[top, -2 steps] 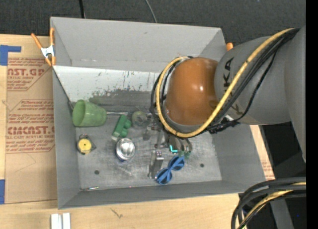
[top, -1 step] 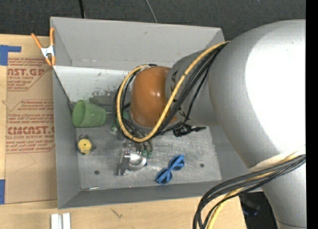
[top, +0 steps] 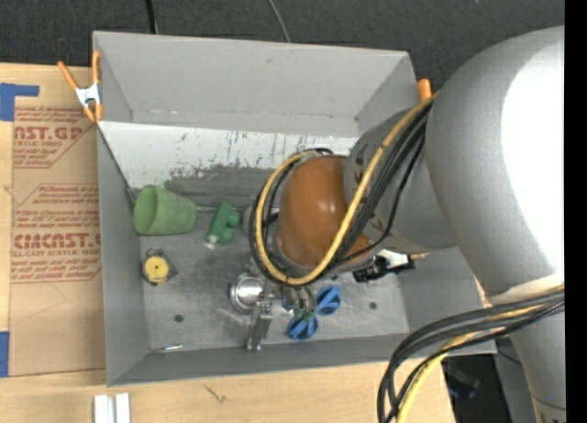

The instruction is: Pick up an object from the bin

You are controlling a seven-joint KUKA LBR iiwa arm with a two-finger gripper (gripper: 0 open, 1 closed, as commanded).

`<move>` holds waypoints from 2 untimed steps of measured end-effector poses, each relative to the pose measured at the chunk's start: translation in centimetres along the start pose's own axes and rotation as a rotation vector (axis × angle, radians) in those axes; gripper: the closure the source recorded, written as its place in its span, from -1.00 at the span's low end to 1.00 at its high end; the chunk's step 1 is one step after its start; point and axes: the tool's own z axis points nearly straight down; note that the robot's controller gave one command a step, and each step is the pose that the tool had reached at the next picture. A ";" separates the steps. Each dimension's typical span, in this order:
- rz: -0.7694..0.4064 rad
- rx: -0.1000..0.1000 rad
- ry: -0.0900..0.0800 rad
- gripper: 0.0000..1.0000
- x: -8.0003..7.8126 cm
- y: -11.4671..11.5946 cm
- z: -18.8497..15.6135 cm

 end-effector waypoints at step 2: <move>0.001 0.002 0.005 1.00 -1.1 -0.4 -11.2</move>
Offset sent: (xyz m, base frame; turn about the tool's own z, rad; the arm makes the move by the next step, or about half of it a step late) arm 0.0000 0.0000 0.0000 0.0000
